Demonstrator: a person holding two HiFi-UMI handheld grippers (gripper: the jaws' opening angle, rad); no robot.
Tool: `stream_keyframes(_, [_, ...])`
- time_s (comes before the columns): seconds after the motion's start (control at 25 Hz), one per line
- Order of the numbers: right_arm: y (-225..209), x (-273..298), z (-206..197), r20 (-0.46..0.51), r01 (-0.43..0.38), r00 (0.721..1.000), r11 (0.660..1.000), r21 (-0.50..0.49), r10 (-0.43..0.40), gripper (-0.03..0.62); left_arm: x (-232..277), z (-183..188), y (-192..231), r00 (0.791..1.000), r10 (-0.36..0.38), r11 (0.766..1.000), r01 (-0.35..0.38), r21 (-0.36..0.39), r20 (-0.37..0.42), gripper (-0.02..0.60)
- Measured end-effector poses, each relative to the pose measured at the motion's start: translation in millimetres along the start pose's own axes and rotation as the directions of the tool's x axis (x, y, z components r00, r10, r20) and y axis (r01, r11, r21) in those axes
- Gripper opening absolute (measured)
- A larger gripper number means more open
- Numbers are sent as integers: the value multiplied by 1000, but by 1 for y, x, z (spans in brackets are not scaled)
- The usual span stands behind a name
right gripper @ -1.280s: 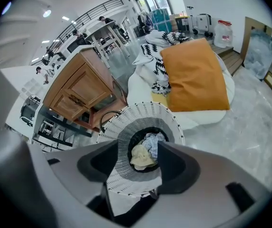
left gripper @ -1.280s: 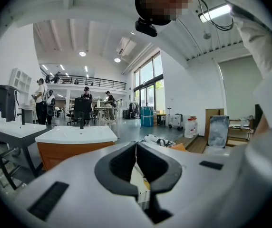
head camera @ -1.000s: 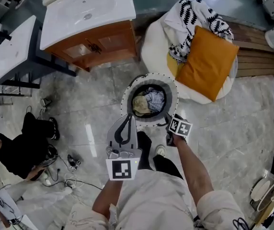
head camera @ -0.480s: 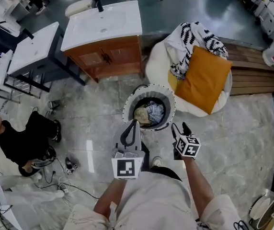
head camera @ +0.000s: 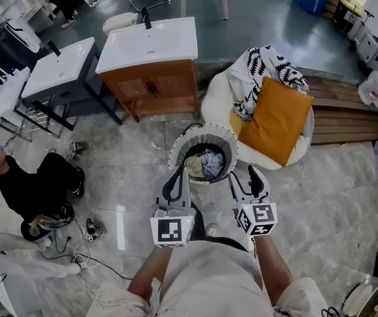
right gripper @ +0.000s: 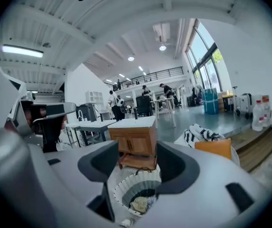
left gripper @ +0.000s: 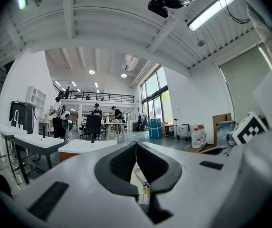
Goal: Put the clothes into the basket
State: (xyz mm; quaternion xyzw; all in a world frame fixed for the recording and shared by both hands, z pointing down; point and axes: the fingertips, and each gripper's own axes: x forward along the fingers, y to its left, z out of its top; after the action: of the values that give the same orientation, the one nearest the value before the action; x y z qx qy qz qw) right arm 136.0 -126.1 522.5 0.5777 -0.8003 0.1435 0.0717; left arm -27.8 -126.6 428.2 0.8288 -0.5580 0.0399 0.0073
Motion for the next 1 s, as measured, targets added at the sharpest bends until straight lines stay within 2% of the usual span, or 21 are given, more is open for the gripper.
stream_keyframes(0.12, [8,-14,39,63,-22,998,995,-92,28,238,-13,12,1,999,30,999,-30,11,29,6])
stream_keyframes(0.24, [15,-29,78,131,-4,991,986,-165,26,238,-23,25,3,997,48,999,-49,22,53,6])
stream_keyframes(0.48, [24,-56,132,243,36,970,974,-224,20,238,-38,55,4,991,77,997,-75,-24,109,6])
stream_keyframes(0.76, [20,-64,148,296,77,955,963,-259,4,228,-46,68,10,985,95,995,-95,-9,143,6])
stream_keyframes(0.92, [19,-67,149,303,79,953,965,-251,1,198,-51,68,12,983,105,994,-105,-7,148,6])
stream_keyframes(1.0, [21,-69,150,308,81,952,964,-255,2,153,-54,70,13,983,107,994,-107,-8,148,6])
